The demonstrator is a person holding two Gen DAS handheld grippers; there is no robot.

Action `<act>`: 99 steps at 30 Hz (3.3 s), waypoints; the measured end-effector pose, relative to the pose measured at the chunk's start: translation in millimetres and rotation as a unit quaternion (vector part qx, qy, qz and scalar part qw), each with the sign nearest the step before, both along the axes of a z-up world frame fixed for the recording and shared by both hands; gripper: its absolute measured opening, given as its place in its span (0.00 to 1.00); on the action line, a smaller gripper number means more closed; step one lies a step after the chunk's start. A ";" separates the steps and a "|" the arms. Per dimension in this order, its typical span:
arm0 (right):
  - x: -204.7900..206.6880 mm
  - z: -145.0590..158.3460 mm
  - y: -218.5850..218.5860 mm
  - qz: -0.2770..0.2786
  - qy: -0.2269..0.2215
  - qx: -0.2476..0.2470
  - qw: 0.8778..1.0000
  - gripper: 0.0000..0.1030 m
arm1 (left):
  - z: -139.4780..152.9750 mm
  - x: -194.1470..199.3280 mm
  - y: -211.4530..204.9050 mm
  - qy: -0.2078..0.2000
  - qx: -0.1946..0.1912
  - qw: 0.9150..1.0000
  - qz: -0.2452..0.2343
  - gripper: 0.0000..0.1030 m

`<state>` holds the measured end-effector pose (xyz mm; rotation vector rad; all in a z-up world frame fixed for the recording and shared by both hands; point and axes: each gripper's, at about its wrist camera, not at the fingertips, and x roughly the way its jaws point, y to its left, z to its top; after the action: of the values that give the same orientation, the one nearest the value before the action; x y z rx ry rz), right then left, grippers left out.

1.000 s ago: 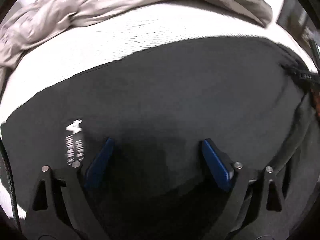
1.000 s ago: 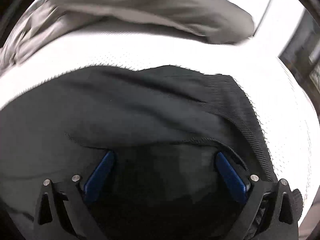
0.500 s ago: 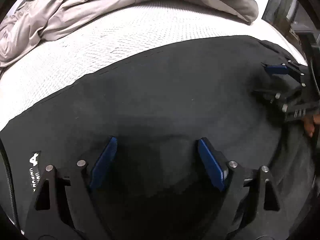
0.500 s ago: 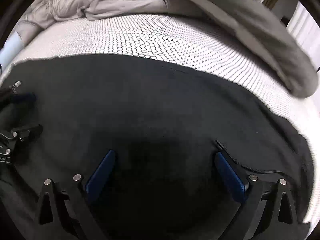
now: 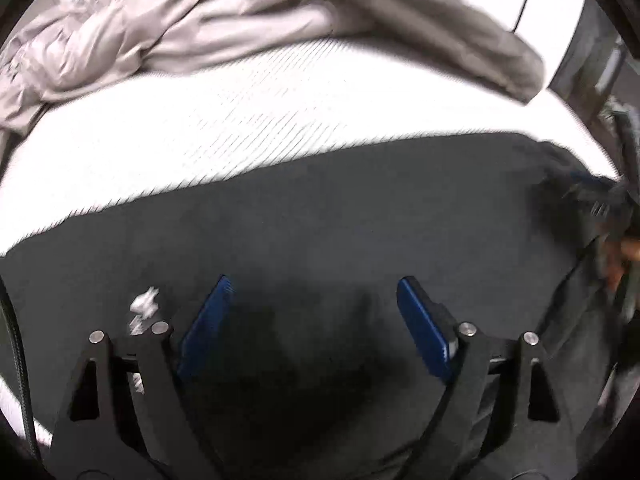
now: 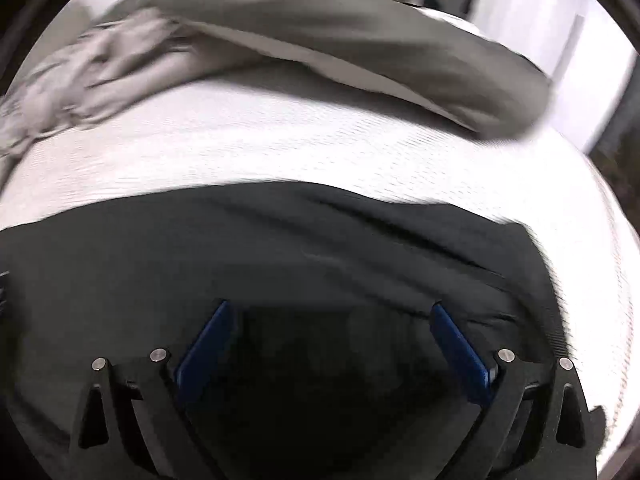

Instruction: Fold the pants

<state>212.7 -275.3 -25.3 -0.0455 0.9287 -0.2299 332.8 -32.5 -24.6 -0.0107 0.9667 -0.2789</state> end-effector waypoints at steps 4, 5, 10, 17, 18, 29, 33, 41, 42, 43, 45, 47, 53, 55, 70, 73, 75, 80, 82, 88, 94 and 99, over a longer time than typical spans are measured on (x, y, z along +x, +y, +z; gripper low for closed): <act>23.4 -28.1 82.2 0.115 0.042 -0.003 0.992 0.97 | -30.5 25.7 -35.7 0.040 0.003 0.999 -0.017 0.81; 25.6 -34.1 93.2 0.124 0.054 -0.023 0.991 0.97 | -39.1 27.2 -41.0 0.047 0.020 0.998 -0.022 0.82; 27.6 -34.8 47.9 0.065 0.042 -0.038 0.996 0.98 | -34.8 23.5 -21.0 0.035 0.023 0.999 -0.015 0.82; 9.5 -21.0 -57.8 -0.129 0.009 -0.021 0.991 0.98 | -30.5 30.3 24.0 0.039 0.028 0.998 0.045 0.83; 9.1 -16.7 -52.5 -0.134 0.008 -0.028 0.990 0.97 | -26.6 30.3 22.8 0.038 0.026 0.998 0.049 0.80; 61.6 -30.3 91.7 0.093 0.052 0.020 0.994 0.95 | -30.3 25.8 -3.7 0.014 0.025 1.000 0.006 0.80; 70.3 -26.7 7.0 -0.026 0.039 -0.051 0.998 0.98 | -34.7 27.3 43.1 0.022 0.009 0.998 0.060 0.80; -0.4 1.3 -24.0 -0.099 0.026 -0.044 0.994 0.98 | -7.3 -4.0 44.5 0.010 0.001 0.998 0.069 0.78; -5.8 6.8 -7.3 -0.062 0.019 -0.033 0.997 0.98 | -6.4 -8.9 43.3 0.001 -0.009 0.999 0.051 0.78; -22.3 9.0 13.1 -0.028 0.015 -0.023 0.999 0.98 | -3.2 -16.5 29.2 -0.007 -0.015 1.000 0.027 0.79; -48.1 10.2 42.1 0.038 0.021 -0.012 0.999 0.98 | -7.7 -25.1 -8.1 -0.004 -0.005 1.000 -0.023 0.79; -48.3 -0.3 74.6 0.103 0.038 -0.008 0.994 0.98 | -25.9 -28.9 -33.4 0.022 0.023 0.998 -0.054 0.79; -65.5 -19.3 61.5 0.091 0.056 -0.050 0.993 0.98 | -27.8 -56.6 5.1 0.008 0.073 0.997 -0.022 0.83; -75.4 -19.0 30.9 0.032 0.047 -0.080 0.995 0.99 | -31.3 -67.3 44.3 0.015 0.074 0.997 0.025 0.87; -101.2 -12.3 54.7 0.086 0.021 0.033 0.996 0.98 | -25.2 -86.2 158.6 0.023 0.027 0.993 0.114 0.27; -91.8 -29.1 60.6 0.095 0.048 -0.010 0.994 0.98 | -25.0 -94.3 181.8 0.018 0.020 0.992 0.122 0.24; -106.8 -26.6 66.9 0.091 0.047 -0.009 0.995 0.98 | -25.9 -98.4 203.6 0.015 0.039 0.988 0.152 0.24; -109.5 -20.8 41.6 0.049 0.047 -0.023 0.997 0.98 | -29.1 -109.4 244.8 0.015 0.038 0.975 0.218 0.24; -112.5 -18.6 43.5 0.041 0.045 -0.021 0.998 0.98 | -25.0 -103.4 240.4 0.007 0.032 0.977 0.209 0.24; -67.8 -14.0 41.0 0.089 0.034 0.015 0.995 0.98 | -24.6 -41.3 203.8 0.008 -0.012 0.989 0.145 0.24; -67.5 -25.7 55.8 0.125 0.050 -0.016 0.991 0.98 | -34.1 -33.0 236.7 0.010 0.046 0.967 0.249 0.23; -70.8 -24.0 16.6 0.049 0.043 -0.026 0.997 0.99 | -29.6 -60.2 263.4 0.005 0.036 0.957 0.289 0.23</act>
<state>141.9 -258.7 -49.3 -0.1510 1.0036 -0.1616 272.7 230.9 -54.2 -0.2254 0.9405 0.2969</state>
